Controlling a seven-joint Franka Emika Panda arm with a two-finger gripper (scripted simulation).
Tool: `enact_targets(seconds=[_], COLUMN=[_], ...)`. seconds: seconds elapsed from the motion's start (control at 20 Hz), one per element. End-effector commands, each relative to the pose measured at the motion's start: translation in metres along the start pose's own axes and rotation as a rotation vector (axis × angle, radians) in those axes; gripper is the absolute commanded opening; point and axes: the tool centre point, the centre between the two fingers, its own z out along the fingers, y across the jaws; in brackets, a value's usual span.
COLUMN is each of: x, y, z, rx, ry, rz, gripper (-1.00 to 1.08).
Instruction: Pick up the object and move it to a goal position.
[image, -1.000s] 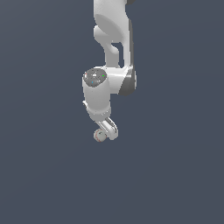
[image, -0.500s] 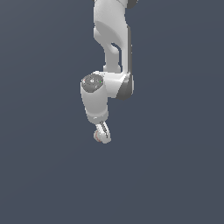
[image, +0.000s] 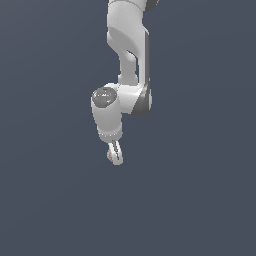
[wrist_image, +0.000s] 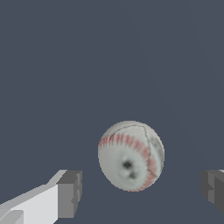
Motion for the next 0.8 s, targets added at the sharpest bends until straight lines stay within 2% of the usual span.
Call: enact_targets(seconds=[0.0, 0.75], x=[0.0, 0.0], y=[0.0, 0.001], z=[0.0, 0.05], rx=[0.0, 0.0], ry=[0.0, 0.0], rz=[0.0, 0.005], gripper=[1.0, 1.0])
